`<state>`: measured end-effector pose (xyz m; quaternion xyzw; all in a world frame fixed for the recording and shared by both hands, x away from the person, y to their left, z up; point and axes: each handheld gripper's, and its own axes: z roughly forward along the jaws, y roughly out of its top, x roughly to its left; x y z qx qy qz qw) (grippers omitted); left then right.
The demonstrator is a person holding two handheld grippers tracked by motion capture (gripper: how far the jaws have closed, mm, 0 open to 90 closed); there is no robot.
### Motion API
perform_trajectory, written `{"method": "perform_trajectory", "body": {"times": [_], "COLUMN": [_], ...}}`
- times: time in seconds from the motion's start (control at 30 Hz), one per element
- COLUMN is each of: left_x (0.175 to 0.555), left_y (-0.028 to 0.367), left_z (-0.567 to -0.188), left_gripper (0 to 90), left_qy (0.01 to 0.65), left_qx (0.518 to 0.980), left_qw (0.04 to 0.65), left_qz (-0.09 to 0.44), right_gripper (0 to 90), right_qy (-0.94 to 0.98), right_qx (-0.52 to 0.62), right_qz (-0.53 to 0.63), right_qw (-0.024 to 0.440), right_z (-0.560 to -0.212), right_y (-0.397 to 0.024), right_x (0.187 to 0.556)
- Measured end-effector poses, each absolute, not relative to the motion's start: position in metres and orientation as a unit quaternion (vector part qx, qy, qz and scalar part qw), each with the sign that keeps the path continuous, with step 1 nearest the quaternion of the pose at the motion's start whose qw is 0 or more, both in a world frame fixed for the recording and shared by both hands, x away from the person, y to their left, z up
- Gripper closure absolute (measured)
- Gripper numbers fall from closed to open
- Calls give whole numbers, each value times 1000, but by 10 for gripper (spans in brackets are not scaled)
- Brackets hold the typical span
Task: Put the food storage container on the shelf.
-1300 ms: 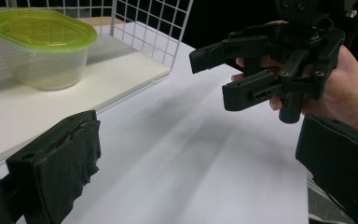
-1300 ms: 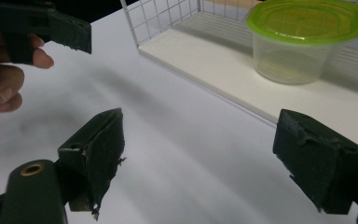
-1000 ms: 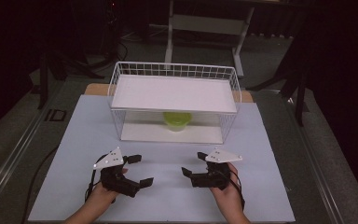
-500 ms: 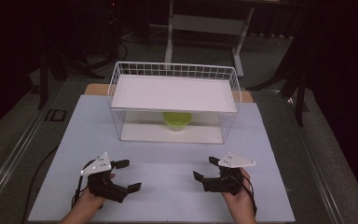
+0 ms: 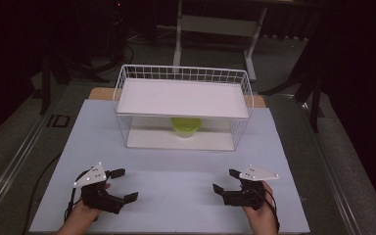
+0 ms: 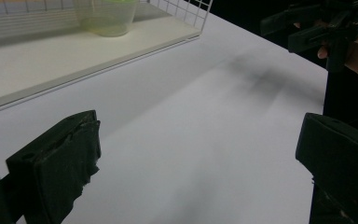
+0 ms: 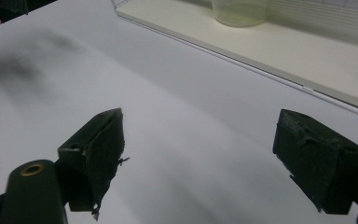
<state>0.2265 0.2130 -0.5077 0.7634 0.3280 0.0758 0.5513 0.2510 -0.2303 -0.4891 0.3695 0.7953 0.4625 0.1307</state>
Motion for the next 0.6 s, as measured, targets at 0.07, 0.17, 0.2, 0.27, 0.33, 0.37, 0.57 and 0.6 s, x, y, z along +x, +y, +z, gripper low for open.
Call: {"method": "perform_trajectory", "body": {"times": [0.07,0.17,0.2,0.27,0.33,0.37,0.57,0.6], "left_x": [226,226,225,224,224,224,223,224], "left_y": [214,214,214,215,215,215,217,218], "left_z": [-511,-510,-509,-509,-509,-509,-508,-508], "left_gripper": [8,8,8,8,8,8,8,8], "left_qy": [329,326,324,324,327,328,329,329], "left_qx": [759,760,761,762,762,762,758,760], "left_qw": [556,556,556,554,551,550,555,552], "left_qz": [75,82,85,93,96,97,95,99], "right_gripper": [164,164,164,165,164,164,164,164], "right_qy": [799,800,799,797,798,797,794,793], "right_qx": [369,369,370,374,376,378,385,385], "right_qz": [454,452,453,451,448,449,452,452], "right_qw": [138,140,140,145,146,142,134,134], "right_z": [-494,-495,-495,-496,-498,-499,-503,-503], "right_y": [-233,-235,-236,-238,-240,-240,-242,-242], "right_x": [250,250,250,252,253,254,258,258]}}
